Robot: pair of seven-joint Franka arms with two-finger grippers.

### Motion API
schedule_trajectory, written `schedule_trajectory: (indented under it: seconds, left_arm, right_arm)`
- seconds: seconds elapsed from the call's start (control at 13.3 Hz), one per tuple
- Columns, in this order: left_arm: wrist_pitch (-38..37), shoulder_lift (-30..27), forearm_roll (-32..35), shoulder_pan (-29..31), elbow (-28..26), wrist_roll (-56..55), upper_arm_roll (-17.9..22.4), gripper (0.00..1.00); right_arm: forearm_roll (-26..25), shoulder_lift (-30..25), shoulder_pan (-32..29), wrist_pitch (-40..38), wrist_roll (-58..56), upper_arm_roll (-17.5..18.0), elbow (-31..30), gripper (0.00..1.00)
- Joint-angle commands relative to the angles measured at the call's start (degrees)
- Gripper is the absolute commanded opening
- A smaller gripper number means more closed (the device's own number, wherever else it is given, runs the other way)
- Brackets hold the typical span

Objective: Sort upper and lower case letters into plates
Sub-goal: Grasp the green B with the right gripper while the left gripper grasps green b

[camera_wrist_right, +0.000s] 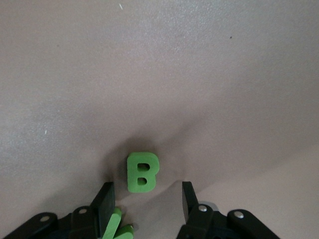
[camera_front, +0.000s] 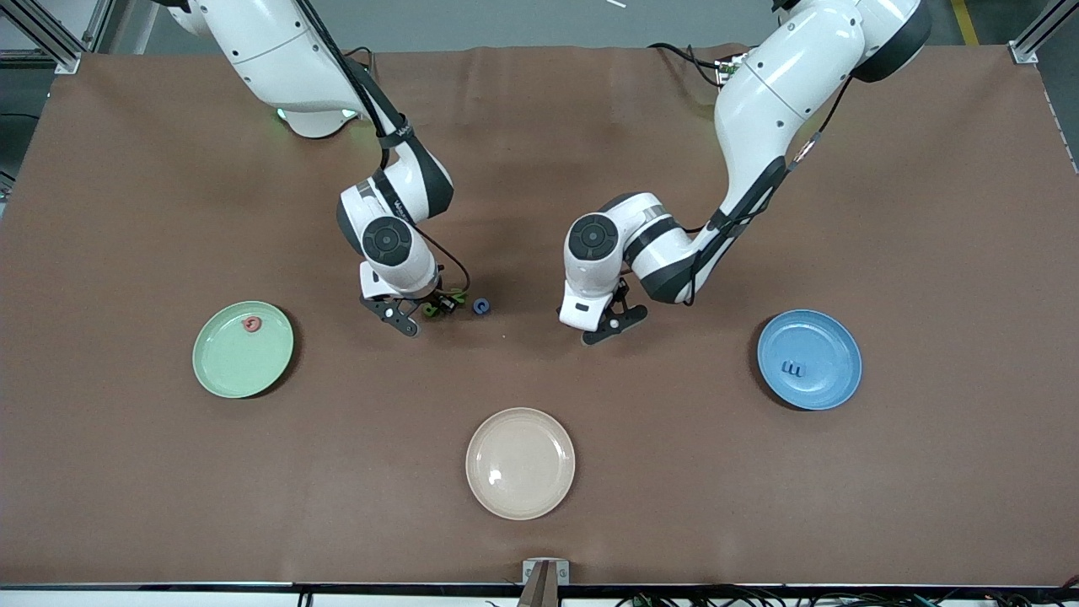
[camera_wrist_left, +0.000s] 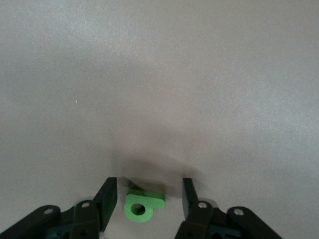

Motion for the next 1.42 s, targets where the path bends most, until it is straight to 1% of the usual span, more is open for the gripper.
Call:
schedule_trajectory:
  seconds: [0.0, 0.22, 0.3, 0.52, 0.6, 0.67, 0.75, 0.9, 0.97, 1.12, 1.2, 1.27, 1.35]
  left_arm:
    - [-0.59, -0.15, 0.45, -0.41, -0.26, -2.77, -0.13, 0.59]
    - [-0.59, -0.50, 0.45, -0.33, -1.13, -4.62, -0.13, 0.59]
    - [-0.59, -0.76, 0.45, -0.06, -2.00, -5.49, -0.13, 0.57]
    - [-0.59, -1.20, 0.45, 0.38, -2.63, -6.11, -0.31, 0.53]
    - [-0.59, -1.29, 0.53, 0.38, -2.63, -6.64, -0.40, 0.53]
    - [-0.59, -1.29, 0.53, 0.29, -2.63, -6.90, -0.40, 0.50]
    - [-0.59, -1.29, 0.53, 0.29, -2.80, -6.99, -0.40, 0.42]
    - [-0.59, -1.46, 0.53, 0.46, -2.98, -6.38, -0.40, 0.12]
    - [-0.59, -1.90, 0.53, 0.64, -2.81, -6.21, -0.40, 0.03]
    - [-0.85, -4.00, 0.62, 2.21, -2.63, -5.16, -0.40, 0.00]
    - [-2.16, -5.41, 0.62, 3.44, -2.63, -3.58, -0.40, 0.00]
    - [-4.17, -6.90, 0.62, 4.76, -2.63, -1.22, -0.40, 0.00]
    - [-5.93, -8.65, 0.62, 6.86, -2.63, 1.42, -0.40, 0.00]
  right_arm:
    - [-0.81, -0.09, -0.49, 0.78, 0.89, -0.15, -0.47, 0.57]
    - [-0.99, 0.35, -0.58, 1.48, 0.80, -0.15, -0.47, 0.54]
    - [-0.99, 0.52, -0.49, 2.01, 0.80, -0.15, -0.47, 0.52]
    - [-0.90, 1.40, -0.23, 3.24, 0.80, -0.15, -0.47, 0.41]
    - [-0.90, 1.40, -0.23, 3.24, 0.80, -0.15, -0.47, 0.36]
    - [-0.99, 1.40, -0.31, 3.24, 0.71, -0.15, -0.47, 0.31]
    - [-0.99, 1.40, -0.31, 3.33, 0.71, -0.15, -0.47, 0.26]
    - [-0.99, 1.32, -0.40, 3.33, 0.62, -0.15, -0.21, 0.16]
    - [-1.07, 1.32, -0.40, 3.24, 0.54, -0.23, -0.12, 0.13]
    - [-1.07, 0.36, -0.58, 2.28, 0.19, -0.32, 0.14, 0.13]
    - [-0.99, -1.22, -1.01, 1.49, -0.34, -0.50, 0.49, 0.13]
    - [-1.07, -3.93, -2.50, -2.35, -2.87, -0.50, 1.02, 0.13]
    - [-0.99, -5.35, -4.51, -8.13, -7.42, -0.50, 2.85, 0.13]
